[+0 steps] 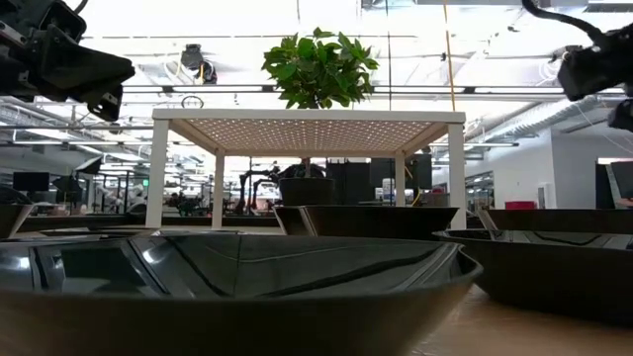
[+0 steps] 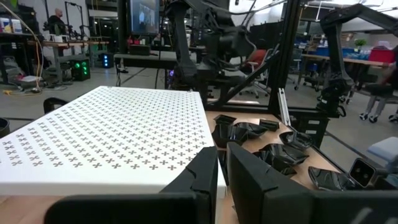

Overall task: Pick & Place Mini shaped plates
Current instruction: Put the black square plate on the shelf

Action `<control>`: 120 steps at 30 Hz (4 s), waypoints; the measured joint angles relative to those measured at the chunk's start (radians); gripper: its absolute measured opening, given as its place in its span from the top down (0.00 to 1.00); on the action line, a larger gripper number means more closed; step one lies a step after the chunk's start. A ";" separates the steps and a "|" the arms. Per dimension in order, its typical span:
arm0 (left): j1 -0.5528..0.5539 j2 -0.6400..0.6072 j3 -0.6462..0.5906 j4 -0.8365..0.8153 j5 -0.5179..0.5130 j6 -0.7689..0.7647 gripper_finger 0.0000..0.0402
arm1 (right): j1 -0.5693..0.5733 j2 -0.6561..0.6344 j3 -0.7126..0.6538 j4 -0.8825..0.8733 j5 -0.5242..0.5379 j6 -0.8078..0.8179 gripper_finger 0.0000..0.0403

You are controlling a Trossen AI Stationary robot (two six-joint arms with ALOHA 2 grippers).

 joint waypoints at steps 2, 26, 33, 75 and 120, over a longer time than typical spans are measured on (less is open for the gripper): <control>0.000 0.000 0.000 0.000 0.000 0.000 0.91 | 0.023 0.016 -0.008 0.003 0.003 0.030 0.45; 0.000 0.000 0.000 0.000 0.000 0.000 0.91 | 0.131 0.091 -0.169 0.218 0.024 0.133 0.46; 0.000 0.000 0.000 0.000 0.000 0.000 0.91 | 0.131 0.089 -0.179 0.225 0.023 0.140 0.48; 0.000 0.000 0.000 0.000 -0.001 0.000 0.91 | 0.130 0.026 -0.183 0.269 -0.006 0.119 1.00; 0.000 0.000 0.000 0.000 -0.001 0.000 0.91 | -0.562 -0.277 -0.097 0.955 0.060 -0.702 1.00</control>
